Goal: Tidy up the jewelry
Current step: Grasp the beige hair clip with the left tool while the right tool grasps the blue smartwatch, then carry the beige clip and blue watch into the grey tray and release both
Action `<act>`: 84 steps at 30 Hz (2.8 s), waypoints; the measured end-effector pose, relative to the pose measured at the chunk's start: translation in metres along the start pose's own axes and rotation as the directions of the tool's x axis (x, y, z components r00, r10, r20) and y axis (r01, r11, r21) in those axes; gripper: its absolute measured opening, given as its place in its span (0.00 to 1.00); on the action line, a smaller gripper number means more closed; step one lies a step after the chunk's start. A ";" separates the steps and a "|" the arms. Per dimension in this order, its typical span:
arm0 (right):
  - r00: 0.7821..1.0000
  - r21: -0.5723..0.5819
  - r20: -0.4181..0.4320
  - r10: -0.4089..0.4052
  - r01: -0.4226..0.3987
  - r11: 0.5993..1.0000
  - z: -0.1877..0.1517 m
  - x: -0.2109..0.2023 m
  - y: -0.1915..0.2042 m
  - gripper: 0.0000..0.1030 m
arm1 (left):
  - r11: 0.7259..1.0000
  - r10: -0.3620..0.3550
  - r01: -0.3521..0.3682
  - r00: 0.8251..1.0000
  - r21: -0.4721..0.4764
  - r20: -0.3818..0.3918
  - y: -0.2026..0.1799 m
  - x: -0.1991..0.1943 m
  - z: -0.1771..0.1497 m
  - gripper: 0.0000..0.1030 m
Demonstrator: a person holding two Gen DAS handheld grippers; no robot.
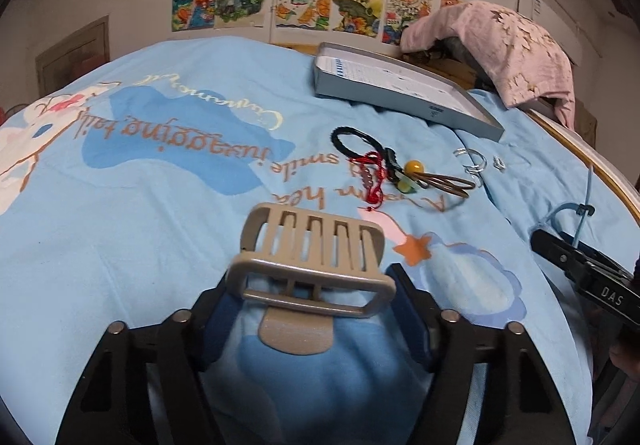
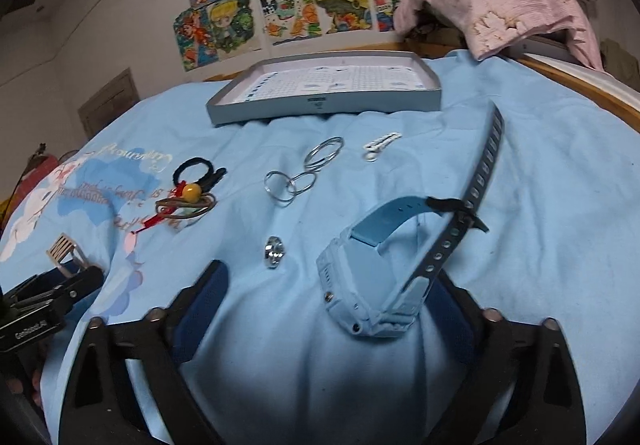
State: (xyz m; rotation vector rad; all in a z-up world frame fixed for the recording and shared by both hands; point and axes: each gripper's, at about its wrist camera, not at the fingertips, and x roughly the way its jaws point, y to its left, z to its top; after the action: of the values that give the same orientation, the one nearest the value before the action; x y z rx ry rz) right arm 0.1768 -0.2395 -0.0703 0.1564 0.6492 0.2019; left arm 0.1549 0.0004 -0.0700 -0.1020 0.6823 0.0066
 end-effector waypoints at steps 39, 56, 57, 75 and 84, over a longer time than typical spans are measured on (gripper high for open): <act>0.982 0.071 0.108 0.158 -0.166 0.984 0.043 -0.056 0.014 0.37 | 0.982 -0.189 0.187 0.979 0.034 0.078 -0.009 -0.055 0.082 0.53; 0.976 0.029 0.173 0.130 -0.137 0.990 0.167 -0.030 0.031 0.37 | 0.996 -0.071 0.061 0.987 0.070 0.144 -0.013 -0.026 0.217 0.53; 0.976 0.038 0.176 0.125 -0.134 0.990 0.170 -0.022 0.028 0.37 | 0.995 -0.073 0.061 0.986 0.080 0.149 -0.016 -0.013 0.220 0.53; 1.000 -0.023 -0.005 -0.011 0.011 1.000 0.230 0.122 -0.013 0.37 | 0.984 -0.129 0.132 0.991 0.121 -0.030 -0.062 0.158 0.244 0.53; 0.998 -0.073 0.058 -0.003 0.007 0.997 0.222 0.165 -0.035 0.37 | 0.986 -0.104 0.107 0.994 0.127 -0.026 -0.084 0.206 0.232 0.54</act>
State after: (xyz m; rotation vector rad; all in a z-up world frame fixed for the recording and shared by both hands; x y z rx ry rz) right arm 0.4458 -0.2524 0.0013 0.0900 0.5839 0.2151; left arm 0.4644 -0.0666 -0.0130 -0.0145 0.6942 -0.1399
